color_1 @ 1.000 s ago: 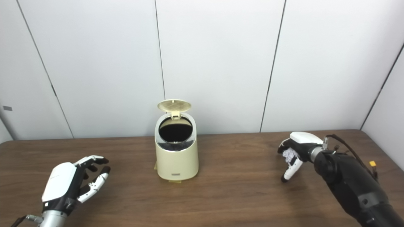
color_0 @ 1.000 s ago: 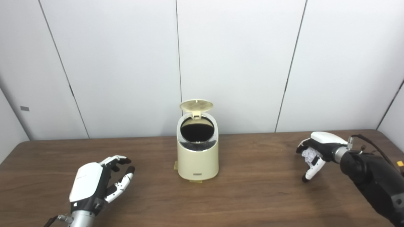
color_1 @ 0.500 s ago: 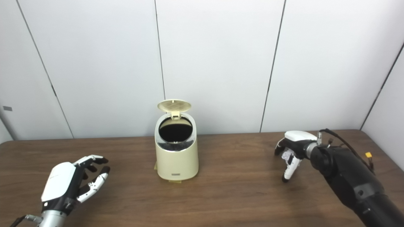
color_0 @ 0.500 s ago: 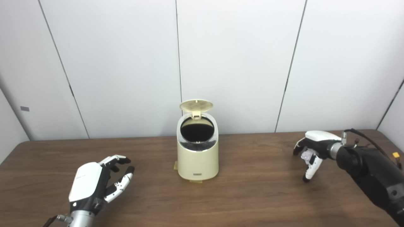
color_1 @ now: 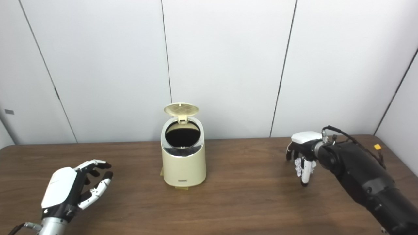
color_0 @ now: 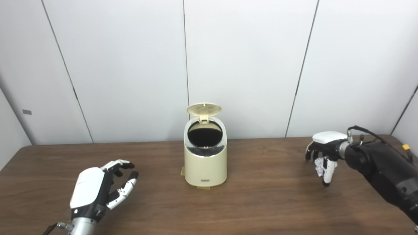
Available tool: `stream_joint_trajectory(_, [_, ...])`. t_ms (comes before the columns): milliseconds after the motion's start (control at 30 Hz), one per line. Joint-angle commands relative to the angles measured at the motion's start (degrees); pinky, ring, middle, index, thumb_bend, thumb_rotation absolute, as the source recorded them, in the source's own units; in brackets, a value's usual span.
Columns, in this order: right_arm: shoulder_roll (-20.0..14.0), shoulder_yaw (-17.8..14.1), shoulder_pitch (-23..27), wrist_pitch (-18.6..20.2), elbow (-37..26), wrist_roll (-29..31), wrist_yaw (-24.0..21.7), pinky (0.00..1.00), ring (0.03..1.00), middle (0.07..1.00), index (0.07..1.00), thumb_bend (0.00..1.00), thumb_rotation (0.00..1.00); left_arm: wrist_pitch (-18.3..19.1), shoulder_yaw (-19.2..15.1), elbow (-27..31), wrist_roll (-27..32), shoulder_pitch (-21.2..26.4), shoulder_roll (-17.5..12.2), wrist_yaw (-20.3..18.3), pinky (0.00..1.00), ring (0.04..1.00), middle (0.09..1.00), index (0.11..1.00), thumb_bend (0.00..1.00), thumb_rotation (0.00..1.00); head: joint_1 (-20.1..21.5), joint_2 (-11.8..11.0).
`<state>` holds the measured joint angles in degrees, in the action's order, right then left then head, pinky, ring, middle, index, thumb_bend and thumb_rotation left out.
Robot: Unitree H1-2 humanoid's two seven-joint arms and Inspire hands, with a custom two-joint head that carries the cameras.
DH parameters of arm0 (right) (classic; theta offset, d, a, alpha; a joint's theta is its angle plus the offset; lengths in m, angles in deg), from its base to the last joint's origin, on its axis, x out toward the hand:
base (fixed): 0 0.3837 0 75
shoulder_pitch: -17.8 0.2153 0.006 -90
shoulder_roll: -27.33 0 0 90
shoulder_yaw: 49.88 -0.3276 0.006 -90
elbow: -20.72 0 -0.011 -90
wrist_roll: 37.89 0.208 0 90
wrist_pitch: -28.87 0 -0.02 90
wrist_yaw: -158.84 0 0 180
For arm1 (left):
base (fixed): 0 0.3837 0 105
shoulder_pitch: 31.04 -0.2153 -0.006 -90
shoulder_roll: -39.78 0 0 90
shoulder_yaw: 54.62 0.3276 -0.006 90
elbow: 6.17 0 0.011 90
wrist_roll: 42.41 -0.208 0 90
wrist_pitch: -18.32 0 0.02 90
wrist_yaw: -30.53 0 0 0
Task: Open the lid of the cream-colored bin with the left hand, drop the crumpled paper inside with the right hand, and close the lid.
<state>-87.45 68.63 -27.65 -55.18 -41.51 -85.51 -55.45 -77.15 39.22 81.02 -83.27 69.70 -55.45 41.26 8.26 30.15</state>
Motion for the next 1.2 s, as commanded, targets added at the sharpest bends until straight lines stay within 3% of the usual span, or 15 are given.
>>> stream_joint_trajectory(0, [-2.28,-0.08,1.33,-0.38,0.99,0.2,-2.66,0.55,0.647,0.712,0.768,0.88,0.04,-0.74,-0.62,2.29,0.19,1.76,-1.2,0.75,0.45,0.593,0.697,0.683,0.42,0.72,0.07,0.03])
stream_joint_trajectory(333, [-3.24,-0.55,0.81,-1.68,1.43,0.73,-1.47,0.59,0.677,0.74,0.781,0.87,0.01,-1.43,-0.77,2.02,-0.04,1.87,-1.2,1.31,0.41,0.546,0.69,0.676,0.44,0.68,-0.05,-0.1])
stream_joint_trajectory(500, [-3.12,-0.6,0.8,0.02,0.87,0.29,-3.16,0.53,0.625,0.703,0.756,0.82,0.0,-1.36,-0.82,2.08,-0.05,1.86,-1.18,1.2,0.4,0.543,0.691,0.676,0.43,0.69,-0.1,-0.03])
stream_joint_trajectory(567, [-3.24,0.25,0.6,0.35,-0.31,-1.39,-3.37,0.48,0.569,0.651,0.737,0.8,0.0,-1.45,-0.83,2.06,-0.03,1.91,-1.12,1.31,0.41,0.557,0.691,0.675,0.43,0.69,-0.17,-0.01])
stream_joint_trajectory(600, [-2.95,0.26,0.31,1.51,-1.01,-2.17,-3.19,0.39,0.466,0.552,0.698,0.66,0.0,-1.5,-0.83,2.04,-0.04,1.94,-1.11,1.37,0.42,0.561,0.689,0.674,0.43,0.69,-0.19,0.01])
stream_joint_trajectory(700, [-2.04,0.38,-0.38,2.91,-0.52,-4.34,-0.12,0.24,0.331,0.485,0.524,0.55,0.0,-1.6,-0.86,2.06,-0.05,1.99,-1.13,1.45,0.44,0.579,0.69,0.676,0.42,0.69,-0.22,0.04])
stream_joint_trajectory(800, [-1.42,0.58,-0.63,2.89,1.14,-5.54,2.76,0.34,0.44,0.49,0.488,0.53,0.0,-1.76,-0.97,2.09,0.08,2.0,-1.07,1.63,0.41,0.55,0.688,0.673,0.43,0.71,-0.19,0.07])
stream_joint_trajectory(1000, [-1.56,0.65,-1.4,2.67,-1.08,-5.62,2.75,0.23,0.325,0.402,0.497,0.53,0.0,-1.1,-1.07,2.28,-0.32,2.1,-1.01,1.36,0.43,0.57,0.689,0.673,0.43,0.73,0.04,0.1])
stream_joint_trajectory(1100, [-1.48,0.13,-1.49,2.22,-1.21,-5.22,3.44,0.24,0.333,0.469,0.488,0.53,0.0,-0.72,-1.04,2.52,-0.3,2.1,-1.08,0.82,0.45,0.592,0.695,0.679,0.44,0.74,0.05,0.08])
stream_joint_trajectory(1167, [-1.36,0.34,-1.04,1.94,-0.13,-5.34,3.58,0.29,0.379,0.431,0.498,0.53,0.0,-0.87,-1.05,2.4,-0.24,2.14,-1.08,0.92,0.45,0.595,0.698,0.679,0.44,0.74,0.12,0.1])
